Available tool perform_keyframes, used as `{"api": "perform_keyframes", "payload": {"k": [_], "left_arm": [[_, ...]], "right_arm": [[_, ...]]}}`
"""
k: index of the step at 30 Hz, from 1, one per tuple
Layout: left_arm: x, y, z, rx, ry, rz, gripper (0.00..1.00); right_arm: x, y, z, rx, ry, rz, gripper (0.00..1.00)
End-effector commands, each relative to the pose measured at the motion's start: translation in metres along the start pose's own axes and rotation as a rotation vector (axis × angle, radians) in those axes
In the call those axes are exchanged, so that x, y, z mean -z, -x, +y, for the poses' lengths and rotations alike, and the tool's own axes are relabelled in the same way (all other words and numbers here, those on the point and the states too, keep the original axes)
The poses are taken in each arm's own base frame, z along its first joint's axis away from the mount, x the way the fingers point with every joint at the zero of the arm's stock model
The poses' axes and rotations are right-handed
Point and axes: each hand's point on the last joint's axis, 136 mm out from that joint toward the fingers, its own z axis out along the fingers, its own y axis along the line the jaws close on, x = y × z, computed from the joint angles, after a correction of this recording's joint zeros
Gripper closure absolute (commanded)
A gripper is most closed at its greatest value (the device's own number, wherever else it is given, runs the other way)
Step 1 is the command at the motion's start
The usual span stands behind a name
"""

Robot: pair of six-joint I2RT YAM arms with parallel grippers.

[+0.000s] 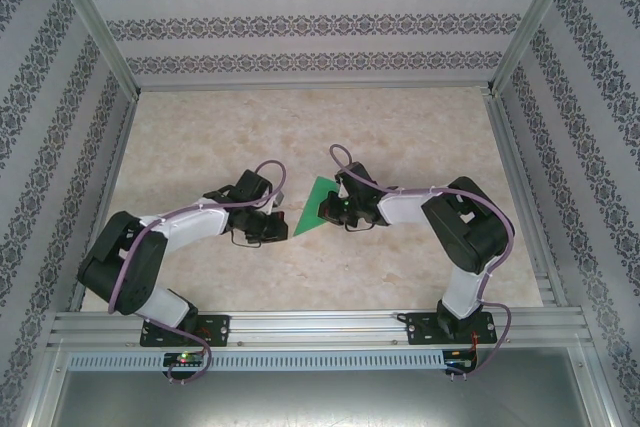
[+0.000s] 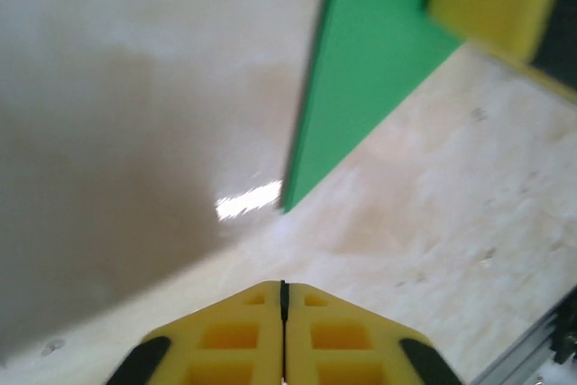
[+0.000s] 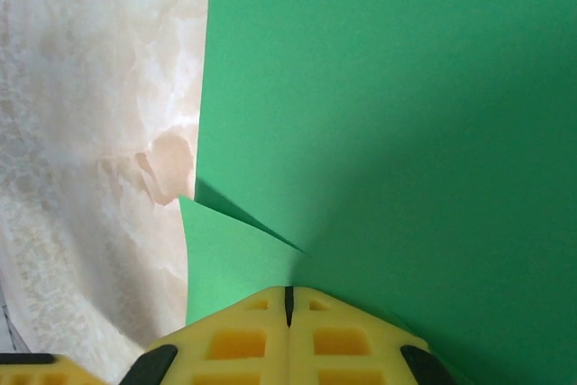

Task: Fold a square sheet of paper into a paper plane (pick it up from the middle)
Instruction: Third fold the triangle at the center of the table, then fourth fold the wing at the center of the table.

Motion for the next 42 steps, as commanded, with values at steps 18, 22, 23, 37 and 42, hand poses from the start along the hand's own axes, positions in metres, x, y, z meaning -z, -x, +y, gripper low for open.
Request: {"api": "perform_keyframes", "payload": {"k": [18, 22, 23, 37, 42], "left_arm": [[-0.023, 0.083, -0.044, -0.147, 0.078, -0.157, 0.84], [-0.034, 0.083, -0.044, -0.136, 0.057, -0.133, 0.88], [-0.037, 0.082, -0.043, -0.136, 0.058, -0.126, 0.89], [-0.044, 0.083, -0.024, -0.116, 0.127, -0.131, 0.92], [-0.047, 0.082, -0.024, -0.109, 0.121, -0.123, 0.91]], "right_arm": [[0.102, 0.04, -0.01, -0.044, -0.072, -0.334, 0.28], [0.089, 0.033, -0.012, -0.082, -0.034, -0.287, 0.27], [0.086, 0.031, -0.011, -0.089, -0.02, -0.276, 0.27], [0.035, 0.02, 0.006, -0.131, 0.079, -0.12, 0.34], [0.028, 0.018, 0.011, -0.147, 0.118, -0.096, 0.4]]}}
